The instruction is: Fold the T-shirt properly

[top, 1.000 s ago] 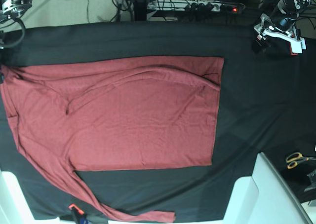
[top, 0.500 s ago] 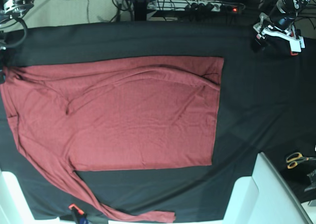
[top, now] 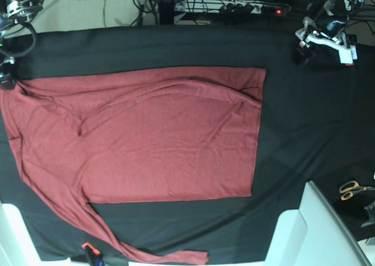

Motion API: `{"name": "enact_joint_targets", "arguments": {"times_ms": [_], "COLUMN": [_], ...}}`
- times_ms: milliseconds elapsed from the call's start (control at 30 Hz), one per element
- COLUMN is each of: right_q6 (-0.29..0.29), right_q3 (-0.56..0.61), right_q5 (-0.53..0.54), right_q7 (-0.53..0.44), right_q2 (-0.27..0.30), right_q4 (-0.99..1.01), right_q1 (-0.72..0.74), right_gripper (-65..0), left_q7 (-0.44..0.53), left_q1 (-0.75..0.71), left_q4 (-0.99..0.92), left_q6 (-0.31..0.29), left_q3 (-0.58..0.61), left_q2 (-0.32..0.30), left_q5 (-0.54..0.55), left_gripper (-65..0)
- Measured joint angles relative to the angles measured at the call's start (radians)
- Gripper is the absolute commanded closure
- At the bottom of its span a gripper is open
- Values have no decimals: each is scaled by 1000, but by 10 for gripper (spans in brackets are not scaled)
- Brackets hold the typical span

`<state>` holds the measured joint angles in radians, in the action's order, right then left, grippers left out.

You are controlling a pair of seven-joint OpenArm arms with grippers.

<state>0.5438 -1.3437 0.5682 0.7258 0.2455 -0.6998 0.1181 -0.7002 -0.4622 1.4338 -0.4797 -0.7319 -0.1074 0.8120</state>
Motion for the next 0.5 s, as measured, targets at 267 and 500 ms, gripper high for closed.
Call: {"name": "enact_joint_targets", "arguments": {"times_ms": [267, 500], "right_q6": [-2, -2], "right_q3": [0, 0], "right_q5": [0, 0], "right_q7": [0, 0], "right_q2": [0, 0], "right_q4": [0, 0], "right_q1": [0, 0], "right_gripper": [-5, -5], "left_q7": [14, 22], "left_q1": [45, 80], "left_q4": [-69, -75], "left_q6": [-7, -18], "left_q3": [104, 186], "left_q2": [-1, 37], "left_q5": [5, 15], "left_gripper": [-586, -584]}}
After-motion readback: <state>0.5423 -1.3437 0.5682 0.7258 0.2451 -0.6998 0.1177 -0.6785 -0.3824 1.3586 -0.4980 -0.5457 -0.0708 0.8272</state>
